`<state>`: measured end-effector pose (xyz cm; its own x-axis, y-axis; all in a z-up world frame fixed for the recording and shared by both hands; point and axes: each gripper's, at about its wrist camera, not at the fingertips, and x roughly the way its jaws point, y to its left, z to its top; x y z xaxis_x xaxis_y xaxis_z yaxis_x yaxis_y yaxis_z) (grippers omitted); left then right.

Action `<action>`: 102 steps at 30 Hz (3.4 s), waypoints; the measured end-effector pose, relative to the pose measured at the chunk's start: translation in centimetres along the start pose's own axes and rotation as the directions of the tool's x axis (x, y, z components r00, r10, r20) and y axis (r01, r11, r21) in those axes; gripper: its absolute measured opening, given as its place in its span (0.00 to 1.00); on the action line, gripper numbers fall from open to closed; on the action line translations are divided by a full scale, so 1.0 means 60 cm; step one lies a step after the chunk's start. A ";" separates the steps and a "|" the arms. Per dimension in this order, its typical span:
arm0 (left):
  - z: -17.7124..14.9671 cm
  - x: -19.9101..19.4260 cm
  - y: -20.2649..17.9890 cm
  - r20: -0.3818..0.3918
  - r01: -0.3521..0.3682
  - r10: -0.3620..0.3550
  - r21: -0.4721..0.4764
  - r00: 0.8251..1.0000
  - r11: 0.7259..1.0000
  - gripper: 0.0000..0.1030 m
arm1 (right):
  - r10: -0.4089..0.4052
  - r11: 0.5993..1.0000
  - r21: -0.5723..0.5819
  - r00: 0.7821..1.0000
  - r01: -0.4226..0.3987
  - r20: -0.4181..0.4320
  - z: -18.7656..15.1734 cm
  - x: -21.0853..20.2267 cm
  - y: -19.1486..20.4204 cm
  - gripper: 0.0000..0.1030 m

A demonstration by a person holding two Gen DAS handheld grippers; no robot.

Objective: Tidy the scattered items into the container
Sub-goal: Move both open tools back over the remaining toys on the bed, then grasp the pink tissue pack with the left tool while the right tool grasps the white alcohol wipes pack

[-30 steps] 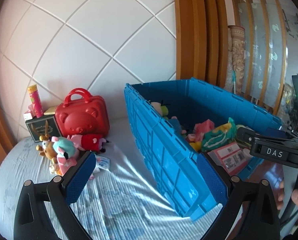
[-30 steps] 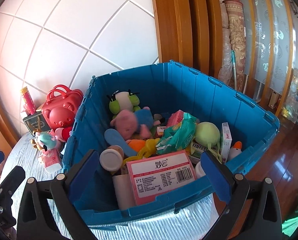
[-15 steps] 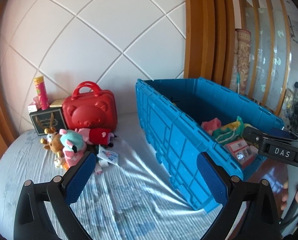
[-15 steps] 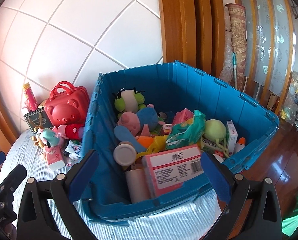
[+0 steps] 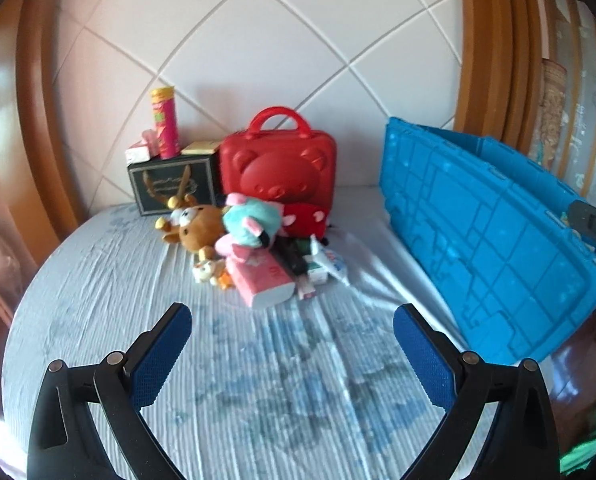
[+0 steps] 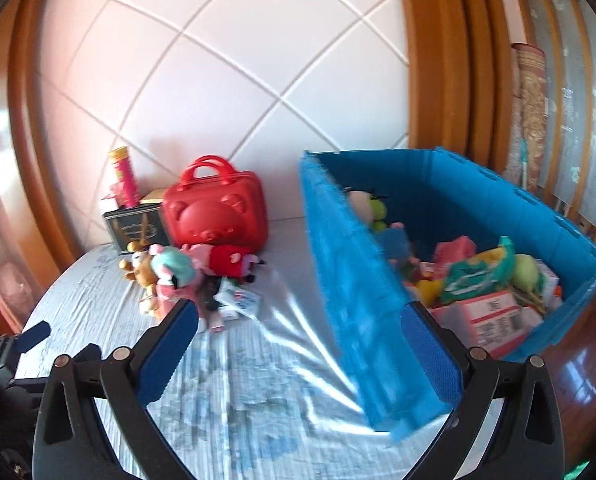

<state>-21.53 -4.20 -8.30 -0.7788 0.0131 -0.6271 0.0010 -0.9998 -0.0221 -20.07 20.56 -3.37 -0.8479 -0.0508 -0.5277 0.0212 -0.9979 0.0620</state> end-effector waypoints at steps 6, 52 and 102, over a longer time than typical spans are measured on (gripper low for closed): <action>-0.028 0.058 0.096 -0.092 -0.112 0.106 -0.054 0.990 0.992 0.99 | 0.048 0.997 -0.048 0.995 -0.052 -0.090 -0.010 0.070 0.062 1.00; 0.037 0.648 0.029 -0.451 -0.205 0.156 -0.062 0.879 0.977 0.99 | 0.095 0.995 0.026 0.845 -0.095 -0.527 -0.066 0.644 0.077 1.00; -0.066 0.475 0.123 -0.433 -0.157 0.125 -0.039 0.892 0.987 0.95 | 0.109 0.965 -0.110 0.746 -0.238 -0.657 -0.165 0.699 0.154 1.00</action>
<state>-41.23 -11.11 -29.40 -0.4232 -0.1055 -0.8999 0.1476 -0.9880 0.0464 -50.16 8.77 -33.31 -0.2826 -0.1735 -0.9434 0.2805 -0.9555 0.0917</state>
